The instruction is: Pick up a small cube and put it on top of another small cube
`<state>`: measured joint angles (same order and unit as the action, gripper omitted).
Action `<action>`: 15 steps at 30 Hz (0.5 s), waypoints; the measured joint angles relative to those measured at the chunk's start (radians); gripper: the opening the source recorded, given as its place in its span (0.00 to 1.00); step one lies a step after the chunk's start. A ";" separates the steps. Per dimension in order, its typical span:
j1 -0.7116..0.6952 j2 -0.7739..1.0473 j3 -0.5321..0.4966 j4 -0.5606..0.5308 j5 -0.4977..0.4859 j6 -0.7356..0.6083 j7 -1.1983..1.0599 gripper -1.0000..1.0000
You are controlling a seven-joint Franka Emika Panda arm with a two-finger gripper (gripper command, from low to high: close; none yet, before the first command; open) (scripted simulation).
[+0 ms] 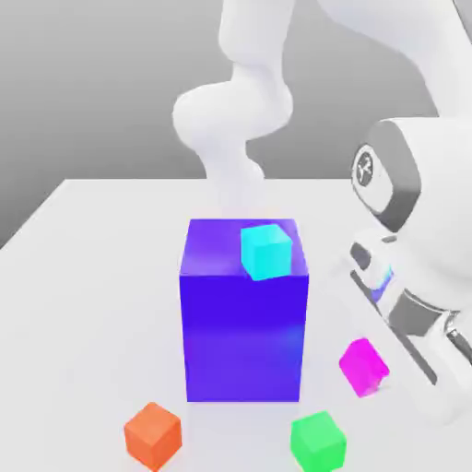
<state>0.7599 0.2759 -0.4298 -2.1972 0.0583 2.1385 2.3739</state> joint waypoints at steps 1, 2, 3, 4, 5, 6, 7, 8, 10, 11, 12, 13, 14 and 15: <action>0.002 0.000 -0.010 -0.015 0.008 0.019 0.052 0.00; 0.003 -0.001 -0.020 -0.031 0.016 0.040 0.104 0.00; 0.005 -0.001 -0.029 -0.047 0.024 0.062 0.155 0.00; 0.006 -0.002 -0.040 -0.063 0.031 0.085 0.204 0.00; 0.007 -0.003 -0.050 -0.079 0.038 0.109 0.253 0.00; 0.009 -0.005 -0.060 -0.095 0.045 0.134 0.301 0.00; 0.011 -0.006 -0.070 -0.110 0.051 0.160 0.349 0.00; 0.011 -0.009 -0.079 -0.125 0.057 0.186 0.395 0.00; 0.020 -0.014 -0.105 -0.154 0.070 0.241 0.483 0.00; 0.084 -0.005 -0.175 -0.167 0.105 0.265 0.504 0.00; 0.165 0.010 -0.260 -0.179 0.153 0.288 0.515 0.00; 0.246 0.028 -0.344 -0.191 0.208 0.309 0.520 0.00; 0.316 0.049 -0.418 -0.200 0.265 0.329 0.522 0.00; 0.391 0.055 -0.489 -0.212 0.318 0.350 0.523 0.00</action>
<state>1.1513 0.3309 -0.9187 -2.4097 0.3767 2.4889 2.8973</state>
